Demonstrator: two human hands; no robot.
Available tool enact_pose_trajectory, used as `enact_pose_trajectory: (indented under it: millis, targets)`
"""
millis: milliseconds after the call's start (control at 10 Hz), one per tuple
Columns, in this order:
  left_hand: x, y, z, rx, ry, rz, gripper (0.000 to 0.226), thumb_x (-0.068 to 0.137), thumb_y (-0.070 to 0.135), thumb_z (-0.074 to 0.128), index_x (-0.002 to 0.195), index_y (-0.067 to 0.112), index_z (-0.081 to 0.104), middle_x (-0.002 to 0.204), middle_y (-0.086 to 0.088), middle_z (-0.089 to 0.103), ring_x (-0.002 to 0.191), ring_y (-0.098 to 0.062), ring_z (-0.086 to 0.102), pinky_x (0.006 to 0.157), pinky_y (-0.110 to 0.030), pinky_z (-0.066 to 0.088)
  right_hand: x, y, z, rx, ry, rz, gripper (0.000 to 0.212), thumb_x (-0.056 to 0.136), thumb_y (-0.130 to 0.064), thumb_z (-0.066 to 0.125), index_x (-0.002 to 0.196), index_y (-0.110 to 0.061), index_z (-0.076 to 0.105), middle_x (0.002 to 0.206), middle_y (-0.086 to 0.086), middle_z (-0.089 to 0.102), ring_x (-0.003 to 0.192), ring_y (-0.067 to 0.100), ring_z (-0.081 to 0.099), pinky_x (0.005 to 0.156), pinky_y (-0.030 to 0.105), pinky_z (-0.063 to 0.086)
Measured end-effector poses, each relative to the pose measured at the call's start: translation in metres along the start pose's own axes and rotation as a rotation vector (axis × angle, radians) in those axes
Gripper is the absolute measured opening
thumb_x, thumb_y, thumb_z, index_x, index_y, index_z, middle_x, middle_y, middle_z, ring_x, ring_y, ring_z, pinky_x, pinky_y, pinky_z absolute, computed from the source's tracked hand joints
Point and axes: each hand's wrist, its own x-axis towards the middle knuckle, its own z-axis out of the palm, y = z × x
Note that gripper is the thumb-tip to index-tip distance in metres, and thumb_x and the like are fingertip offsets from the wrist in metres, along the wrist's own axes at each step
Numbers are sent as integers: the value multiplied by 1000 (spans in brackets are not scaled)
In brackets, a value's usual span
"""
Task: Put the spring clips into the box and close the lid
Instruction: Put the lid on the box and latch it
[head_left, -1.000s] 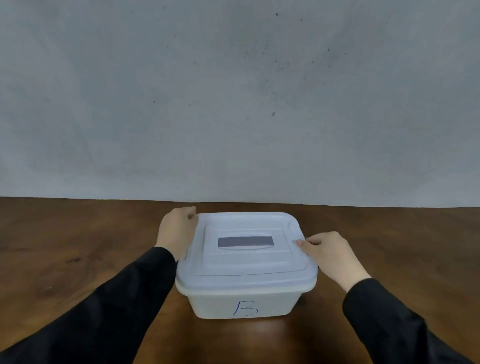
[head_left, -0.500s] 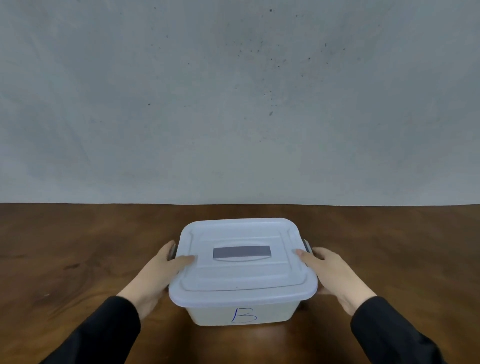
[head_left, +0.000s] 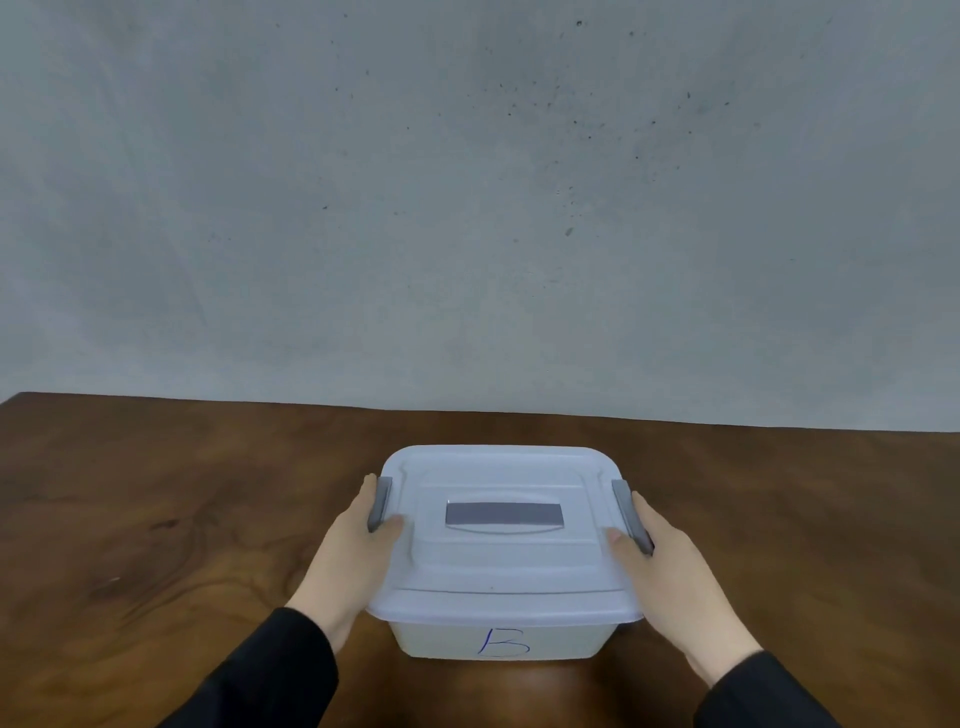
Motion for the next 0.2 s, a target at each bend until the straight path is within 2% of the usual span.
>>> enact_pose_trajectory:
  millis: [100,200]
  targets:
    - [0,1,1,40,-21,-8,62,104,28,46,158,30,15,123,13,56,107,-14,61,95,-40,55,-3,-5,0,-32,-8,0,36,104,-27,48,124,-53,32,98,-27,62,88,3,66,64,16,53]
    - [0,3,-5,64,-47,4,70,103,34,47,159,32,6,150,5,46,123,-21,56,104,-44,50,-9,-11,-2,1,-7,-3,36,103,-29,50,130,-50,37,109,-27,63,97,2,65,72,15,54]
